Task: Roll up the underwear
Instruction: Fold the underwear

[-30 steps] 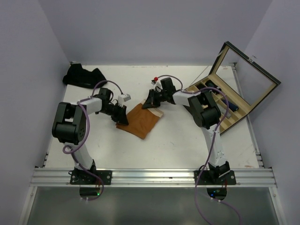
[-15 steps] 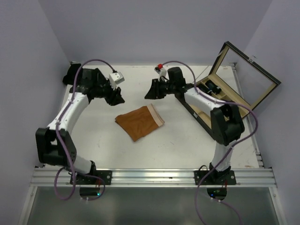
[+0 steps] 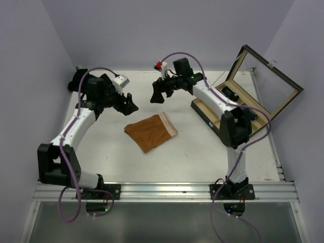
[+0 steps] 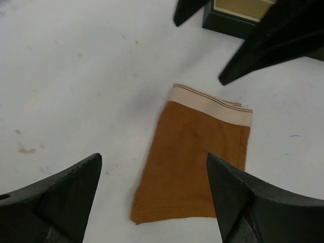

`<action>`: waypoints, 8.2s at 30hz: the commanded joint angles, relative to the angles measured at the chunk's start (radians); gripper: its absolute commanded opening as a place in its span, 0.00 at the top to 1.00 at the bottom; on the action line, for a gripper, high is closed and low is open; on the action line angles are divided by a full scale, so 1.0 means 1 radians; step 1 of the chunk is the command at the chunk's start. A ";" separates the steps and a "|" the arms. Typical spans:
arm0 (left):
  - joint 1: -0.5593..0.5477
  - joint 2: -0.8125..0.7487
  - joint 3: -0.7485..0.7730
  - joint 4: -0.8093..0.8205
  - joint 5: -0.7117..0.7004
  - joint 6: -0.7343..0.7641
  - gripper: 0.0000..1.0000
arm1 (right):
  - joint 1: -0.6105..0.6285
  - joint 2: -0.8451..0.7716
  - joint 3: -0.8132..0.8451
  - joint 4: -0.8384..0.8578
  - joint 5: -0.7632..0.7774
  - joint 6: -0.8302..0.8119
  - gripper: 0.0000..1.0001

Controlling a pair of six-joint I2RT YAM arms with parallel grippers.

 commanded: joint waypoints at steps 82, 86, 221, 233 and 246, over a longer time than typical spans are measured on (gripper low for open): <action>-0.242 0.141 -0.082 0.058 -0.186 -0.032 0.26 | -0.042 -0.139 -0.594 0.180 0.067 -0.142 0.39; -0.283 0.121 -0.124 0.101 -0.215 -0.026 0.26 | -0.027 -0.098 -0.548 0.162 0.055 -0.133 0.40; -0.032 0.293 -0.236 -0.039 -0.063 0.020 0.53 | 0.038 0.234 -0.517 0.421 -0.045 0.763 0.93; 0.025 0.222 -0.128 -0.016 0.277 -0.094 0.48 | 0.038 0.095 -0.315 0.488 -0.241 0.822 0.73; 0.254 0.608 -0.086 0.124 0.302 -0.267 0.48 | 0.009 0.407 -0.294 0.481 -0.134 0.841 0.60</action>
